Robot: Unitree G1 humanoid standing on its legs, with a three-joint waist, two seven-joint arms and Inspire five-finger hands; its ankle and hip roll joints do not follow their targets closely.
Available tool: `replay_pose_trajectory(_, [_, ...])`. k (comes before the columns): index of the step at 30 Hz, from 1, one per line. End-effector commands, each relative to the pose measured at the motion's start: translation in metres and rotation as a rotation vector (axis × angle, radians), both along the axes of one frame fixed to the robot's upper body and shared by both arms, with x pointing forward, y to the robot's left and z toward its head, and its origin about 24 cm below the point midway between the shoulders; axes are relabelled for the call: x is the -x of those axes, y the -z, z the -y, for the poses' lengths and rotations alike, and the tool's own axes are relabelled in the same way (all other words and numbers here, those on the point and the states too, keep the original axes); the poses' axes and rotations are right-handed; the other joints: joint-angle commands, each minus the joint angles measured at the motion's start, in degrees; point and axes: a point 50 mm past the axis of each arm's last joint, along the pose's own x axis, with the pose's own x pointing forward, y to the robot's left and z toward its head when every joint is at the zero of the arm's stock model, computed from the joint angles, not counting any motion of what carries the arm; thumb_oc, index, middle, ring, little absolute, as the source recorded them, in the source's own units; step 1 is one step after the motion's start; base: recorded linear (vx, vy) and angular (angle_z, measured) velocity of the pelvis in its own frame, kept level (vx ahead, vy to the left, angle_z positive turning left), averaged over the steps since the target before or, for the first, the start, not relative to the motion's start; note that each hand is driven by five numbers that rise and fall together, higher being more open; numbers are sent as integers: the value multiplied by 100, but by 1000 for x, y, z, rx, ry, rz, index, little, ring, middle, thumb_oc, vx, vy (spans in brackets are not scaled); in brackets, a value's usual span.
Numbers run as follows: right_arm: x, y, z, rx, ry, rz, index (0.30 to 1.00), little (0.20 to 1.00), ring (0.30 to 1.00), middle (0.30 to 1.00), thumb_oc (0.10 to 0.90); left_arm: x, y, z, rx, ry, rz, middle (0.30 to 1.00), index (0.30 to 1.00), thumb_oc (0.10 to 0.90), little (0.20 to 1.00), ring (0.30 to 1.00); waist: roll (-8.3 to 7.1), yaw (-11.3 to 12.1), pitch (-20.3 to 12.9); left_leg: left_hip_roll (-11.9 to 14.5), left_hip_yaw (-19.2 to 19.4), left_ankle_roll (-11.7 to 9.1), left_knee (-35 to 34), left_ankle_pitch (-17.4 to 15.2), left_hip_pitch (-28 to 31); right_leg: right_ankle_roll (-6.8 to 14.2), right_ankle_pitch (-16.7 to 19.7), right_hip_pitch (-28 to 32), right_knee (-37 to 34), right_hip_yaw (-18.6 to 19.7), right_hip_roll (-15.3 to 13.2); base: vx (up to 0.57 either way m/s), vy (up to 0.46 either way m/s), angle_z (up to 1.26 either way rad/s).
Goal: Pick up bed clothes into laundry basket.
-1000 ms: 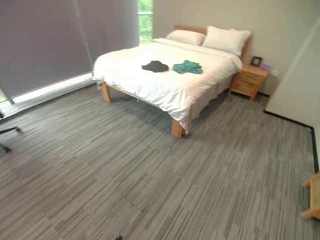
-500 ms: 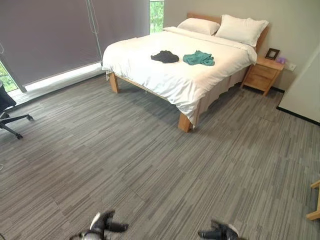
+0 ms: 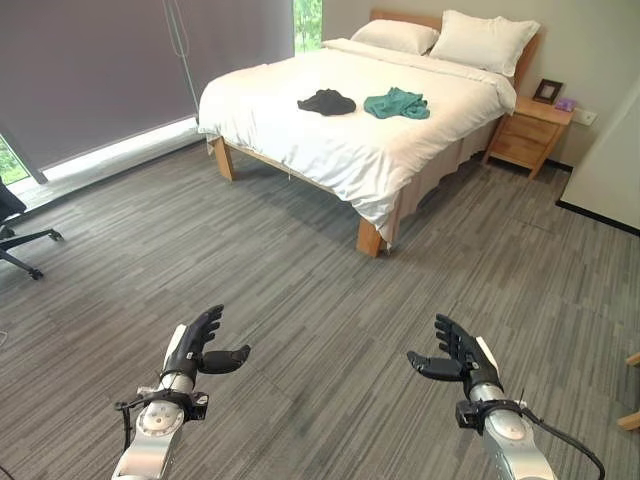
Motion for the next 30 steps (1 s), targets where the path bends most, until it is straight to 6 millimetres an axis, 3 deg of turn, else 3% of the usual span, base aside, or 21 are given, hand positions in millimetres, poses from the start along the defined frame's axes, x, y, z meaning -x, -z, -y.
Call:
replay_pose_trajectory(1, [-30,-43,-7,42,-79,227,900,900,900,900,800,-13,-29,-22,-62,-66,154,900,900,800,900,900,-224,-65,-169,-255,-512,97,-147,255,-516,348,173,93,58,-130,-237,59,71,-20])
replay_pose_trajectory(5, [-42,-53,-10,24,-93,271,900,900,900,900,800,-18,-39,-23,-96,-50,180,900,900,800,900,900,-196,-7,-24,-329,-461,231,-97,158,-588,354,-27,1,316,-106,-331,61,113,-7])
replay_pose_trajectory(6, [-45,-57,-11,9,-95,293,900,900,900,900,800,-21,-42,-23,-92,-47,190,900,900,800,900,900,-148,-8,56,-371,-469,308,-36,120,-634,360,-178,-241,889,-87,-386,11,143,-2])
replay_pose_trajectory(7, [-48,-62,-16,-14,-104,319,900,900,900,900,800,-24,-45,-22,-99,-43,196,900,900,800,900,900,-107,-47,152,-403,-482,376,12,76,-645,381,-70,-528,1512,-63,-414,8,207,-5])
replay_pose_trajectory(10, [-55,-68,-33,-45,-171,340,900,900,900,900,800,-30,-50,-19,-86,-55,225,900,900,800,900,900,27,-155,443,-350,-343,517,117,-69,-572,538,715,-1683,3492,-131,-631,114,222,-26])
replay_pose_trajectory(12, [-58,-69,-39,-56,-191,346,900,900,900,900,800,-33,-52,-18,-81,-58,237,900,900,800,900,900,48,-194,543,-322,-304,524,161,-154,-464,563,742,-1973,3810,-154,-683,209,105,-28])
replay_pose_trajectory(13, [-59,-68,-41,-58,-195,338,900,900,900,900,800,-35,-53,-18,-82,-56,238,900,900,800,900,900,54,-245,606,-301,-293,518,189,-258,-322,570,690,-2167,3839,-272,-692,501,61,-32])
replay_pose_trajectory(14, [-58,-69,-40,-60,-200,340,900,900,900,900,800,-41,-57,-13,-80,-27,259,900,900,800,900,900,-43,-451,653,-380,-385,443,154,-415,59,555,628,-2474,3030,-324,-446,517,60,-37])
replay_pose_trajectory(15, [-58,-69,-40,-60,-199,340,900,900,900,900,800,-41,-57,-13,-79,-26,259,900,900,800,900,900,-10,-457,672,-342,-398,435,132,-434,111,552,611,-2418,3007,-351,-417,568,23,-42])
replay_pose_trajectory(16, [-57,-69,-37,-57,-193,339,900,900,900,900,800,-45,-58,-10,-66,-11,267,900,900,800,900,900,-43,-570,676,-347,-478,381,92,-577,361,562,627,-2453,2536,-342,-309,677,-55,-15])
replay_pose_trajectory(17, [-54,-65,-34,-59,-174,324,900,900,900,900,800,-54,-59,-3,-43,11,278,900,900,800,900,900,-194,-777,569,-379,-703,280,-31,-745,849,682,876,-2656,1331,-280,-256,938,-82,25])
replay_pose_trajectory(18, [-52,-63,-32,-55,-168,313,900,900,900,900,800,-58,-60,-1,-46,23,280,900,900,800,900,900,-157,-921,538,-228,-836,198,-122,-802,1168,760,1077,-2647,795,-314,-200,1058,-104,86])
replay_pose_trajectory(21, [-47,-61,-27,-31,-171,294,900,900,900,900,800,-57,-58,2,-79,52,258,900,900,800,900,900,-104,-1091,392,8,-993,77,-89,-792,1541,861,1388,-2559,551,-522,-211,782,-57,80])
replay_pose_trajectory(22, [-38,-55,-23,-30,-173,257,900,900,900,900,800,-48,-50,5,-92,83,217,900,900,800,900,900,17,-1216,154,258,-883,-369,878,221,1513,618,1355,-2406,968,-625,-55,933,-91,19])
replay_pose_trajectory(23, [-37,-54,-22,-48,-154,257,900,900,900,900,800,-47,-43,11,-51,90,196,900,900,800,900,900,16,-1209,116,333,-640,-623,1791,907,1092,469,1212,-2138,1023,-546,14,943,-88,-1])
replay_pose_trajectory(24, [-37,-54,-22,-49,-154,256,900,900,900,900,800,-47,-43,10,-51,90,195,900,900,800,900,900,44,-1203,106,363,-628,-622,1814,873,1087,476,1186,-2140,1031,-550,45,584,-156,19])
replay_pose_trajectory(25, [-37,-55,-21,-73,-132,265,900,900,900,900,800,-48,-40,13,-16,80,189,900,900,800,900,900,-45,-1123,97,450,-421,-664,2841,1257,619,266,959,-1843,1042,-537,77,839,-311,44])
replay_pose_trajectory(26, [-37,-60,-20,-134,-95,303,900,900,900,900,800,-49,-35,22,11,105,173,900,900,800,900,900,-309,-794,290,114,-303,-345,4466,1082,-618,0,562,-1138,868,-304,62,1042,-406,39])
replay_pose_trajectory(27, [-39,-62,-17,-118,-89,306,900,900,900,900,800,-50,-36,25,6,125,175,900,900,800,900,900,-460,-560,386,-81,-219,-227,4799,777,-1291,-29,443,-783,750,-183,1,985,-332,-7])
replay_pose_trajectory(28, [-42,-65,-15,-99,-86,314,900,900,900,900,800,-52,-37,28,0,141,173,900,900,800,900,900,-550,-336,435,-260,-102,-47,4707,507,-1820,-23,388,-493,632,-62,-35,723,-127,-40])
replay_pose_trajectory(30, [-49,-71,-16,-96,-97,339,900,900,900,900,800,-51,-40,32,8,169,190,900,900,800,900,900,-571,-53,430,-281,49,60,3867,373,-2356,23,233,-25,484,60,-46,781,10,-43])
